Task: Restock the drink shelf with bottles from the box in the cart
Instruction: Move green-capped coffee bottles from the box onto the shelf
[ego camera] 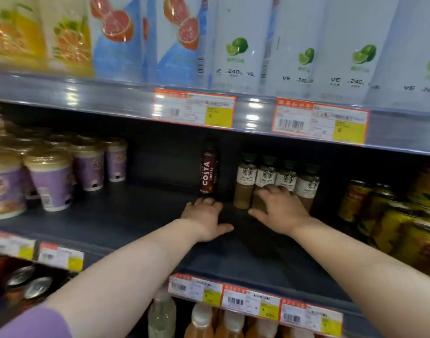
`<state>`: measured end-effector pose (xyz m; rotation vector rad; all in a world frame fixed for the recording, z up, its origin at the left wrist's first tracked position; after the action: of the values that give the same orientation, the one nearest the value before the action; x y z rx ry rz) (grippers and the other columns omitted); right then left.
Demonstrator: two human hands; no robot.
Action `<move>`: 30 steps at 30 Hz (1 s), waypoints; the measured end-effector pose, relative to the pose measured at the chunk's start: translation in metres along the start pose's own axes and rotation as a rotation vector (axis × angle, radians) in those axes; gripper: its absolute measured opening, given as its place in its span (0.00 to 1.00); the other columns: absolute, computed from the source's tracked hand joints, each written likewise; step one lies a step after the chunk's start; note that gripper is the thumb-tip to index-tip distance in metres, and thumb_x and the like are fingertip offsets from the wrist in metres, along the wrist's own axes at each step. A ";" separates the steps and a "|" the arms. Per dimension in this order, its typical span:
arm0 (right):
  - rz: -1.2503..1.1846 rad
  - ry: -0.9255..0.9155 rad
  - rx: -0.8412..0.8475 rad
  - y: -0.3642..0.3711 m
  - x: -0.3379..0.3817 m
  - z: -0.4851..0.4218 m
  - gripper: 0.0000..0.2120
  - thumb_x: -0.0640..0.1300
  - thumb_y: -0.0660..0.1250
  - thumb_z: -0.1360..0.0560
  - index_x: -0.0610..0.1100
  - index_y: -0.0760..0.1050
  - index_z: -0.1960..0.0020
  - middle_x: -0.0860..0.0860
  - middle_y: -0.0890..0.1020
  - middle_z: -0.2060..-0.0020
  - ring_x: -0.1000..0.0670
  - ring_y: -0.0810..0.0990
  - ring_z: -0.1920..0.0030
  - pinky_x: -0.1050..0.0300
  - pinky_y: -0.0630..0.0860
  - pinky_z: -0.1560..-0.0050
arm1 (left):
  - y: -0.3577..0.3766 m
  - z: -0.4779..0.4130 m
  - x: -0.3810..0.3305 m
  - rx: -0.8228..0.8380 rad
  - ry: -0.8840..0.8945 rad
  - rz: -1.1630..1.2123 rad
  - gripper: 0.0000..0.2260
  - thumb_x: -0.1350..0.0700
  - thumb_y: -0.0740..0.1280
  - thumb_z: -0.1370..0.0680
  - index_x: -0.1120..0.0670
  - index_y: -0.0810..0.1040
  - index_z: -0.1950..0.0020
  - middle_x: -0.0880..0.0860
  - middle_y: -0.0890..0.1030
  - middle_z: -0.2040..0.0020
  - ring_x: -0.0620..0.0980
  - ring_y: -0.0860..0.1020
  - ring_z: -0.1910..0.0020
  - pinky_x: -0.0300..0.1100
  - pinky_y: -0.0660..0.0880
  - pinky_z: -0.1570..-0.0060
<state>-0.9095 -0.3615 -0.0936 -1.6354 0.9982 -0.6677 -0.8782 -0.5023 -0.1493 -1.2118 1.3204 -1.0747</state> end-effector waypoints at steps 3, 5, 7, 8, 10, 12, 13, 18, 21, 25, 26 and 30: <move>-0.036 -0.059 0.025 -0.003 0.059 -0.003 0.28 0.63 0.58 0.25 0.52 0.63 0.29 0.48 0.69 0.33 0.44 0.67 0.34 0.48 0.64 0.36 | -0.018 0.041 0.037 -0.090 -0.033 -0.021 0.31 0.35 0.59 0.25 0.52 0.65 0.29 0.56 0.65 0.29 0.58 0.63 0.31 0.52 0.63 0.34; -0.084 -0.119 0.024 -0.008 0.110 -0.004 0.28 0.63 0.58 0.25 0.52 0.63 0.29 0.49 0.68 0.32 0.44 0.66 0.33 0.49 0.64 0.35 | -0.032 0.078 0.070 -0.179 -0.065 -0.055 0.30 0.35 0.60 0.26 0.52 0.66 0.30 0.56 0.67 0.30 0.57 0.64 0.31 0.52 0.64 0.35; -0.108 -0.201 0.000 -0.013 0.169 0.001 0.28 0.63 0.59 0.25 0.51 0.64 0.29 0.48 0.69 0.32 0.44 0.67 0.34 0.49 0.66 0.36 | -0.040 0.120 0.110 -0.202 -0.120 -0.086 0.30 0.35 0.60 0.26 0.51 0.66 0.30 0.55 0.67 0.31 0.57 0.63 0.30 0.52 0.63 0.34; -0.121 -0.241 -0.015 -0.015 0.200 0.006 0.28 0.63 0.59 0.25 0.51 0.64 0.30 0.48 0.69 0.33 0.44 0.68 0.35 0.49 0.66 0.36 | -0.044 0.143 0.131 -0.208 -0.158 -0.094 0.30 0.35 0.60 0.26 0.51 0.66 0.30 0.54 0.67 0.31 0.57 0.62 0.30 0.53 0.62 0.34; -0.151 -0.321 -0.013 -0.016 0.264 0.020 0.28 0.63 0.59 0.25 0.51 0.64 0.30 0.49 0.70 0.33 0.44 0.68 0.34 0.47 0.67 0.36 | -0.053 0.193 0.177 -0.247 -0.240 -0.104 0.30 0.35 0.61 0.27 0.52 0.66 0.31 0.54 0.68 0.32 0.56 0.62 0.31 0.53 0.62 0.34; -0.155 -0.404 0.014 -0.014 0.327 0.037 0.28 0.63 0.59 0.25 0.51 0.63 0.29 0.49 0.69 0.33 0.44 0.68 0.34 0.46 0.66 0.36 | -0.060 0.247 0.220 -0.261 -0.323 -0.122 0.31 0.35 0.61 0.27 0.53 0.66 0.31 0.55 0.69 0.32 0.56 0.64 0.32 0.52 0.62 0.35; -0.152 -0.449 0.014 -0.014 0.357 0.046 0.28 0.63 0.59 0.25 0.51 0.63 0.29 0.49 0.70 0.33 0.44 0.68 0.34 0.46 0.66 0.36 | -0.060 0.274 0.240 -0.242 -0.367 -0.128 0.31 0.35 0.60 0.27 0.53 0.66 0.31 0.55 0.68 0.32 0.56 0.64 0.32 0.53 0.62 0.35; -0.182 -0.642 0.010 -0.018 0.501 0.105 0.28 0.64 0.59 0.26 0.50 0.65 0.31 0.48 0.70 0.34 0.43 0.67 0.33 0.47 0.65 0.36 | -0.059 0.415 0.319 -0.210 -0.578 -0.176 0.30 0.34 0.61 0.28 0.52 0.67 0.34 0.54 0.70 0.34 0.56 0.66 0.33 0.53 0.66 0.37; -0.206 -0.773 0.061 -0.016 0.579 0.144 0.28 0.64 0.59 0.26 0.50 0.65 0.31 0.48 0.70 0.34 0.43 0.67 0.33 0.46 0.65 0.35 | -0.049 0.496 0.362 -0.149 -0.731 -0.147 0.31 0.34 0.60 0.27 0.52 0.66 0.32 0.54 0.68 0.31 0.55 0.64 0.31 0.54 0.64 0.35; -0.200 -0.921 0.109 -0.010 0.666 0.188 0.25 0.64 0.59 0.26 0.51 0.67 0.35 0.48 0.72 0.36 0.43 0.68 0.34 0.45 0.64 0.36 | -0.037 0.592 0.407 -0.103 -0.938 -0.103 0.33 0.33 0.60 0.28 0.52 0.65 0.30 0.54 0.68 0.31 0.56 0.64 0.31 0.56 0.64 0.34; -0.201 -0.949 0.136 -0.006 0.685 0.197 0.25 0.63 0.59 0.26 0.51 0.67 0.34 0.48 0.71 0.36 0.43 0.67 0.34 0.44 0.63 0.36 | -0.032 0.611 0.416 -0.095 -0.976 -0.097 0.33 0.33 0.60 0.27 0.52 0.65 0.30 0.53 0.68 0.31 0.56 0.64 0.31 0.56 0.64 0.34; -0.199 -1.054 0.180 0.008 0.754 0.220 0.27 0.63 0.59 0.26 0.52 0.64 0.31 0.48 0.71 0.34 0.42 0.66 0.33 0.42 0.63 0.35 | -0.019 0.673 0.450 -0.078 -1.114 -0.091 0.33 0.33 0.61 0.27 0.51 0.64 0.29 0.52 0.68 0.30 0.55 0.64 0.30 0.56 0.63 0.33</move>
<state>-0.3577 -0.9085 -0.2087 -1.6089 0.0086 0.0411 -0.2036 -0.9400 -0.2441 -1.5784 0.4334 -0.2544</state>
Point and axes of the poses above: each hand's wrist, its own z-axis away from the middle knuckle, its own y-axis out of the palm, x = y × z, the point moved 10 cm from there along -z, towards the middle knuckle
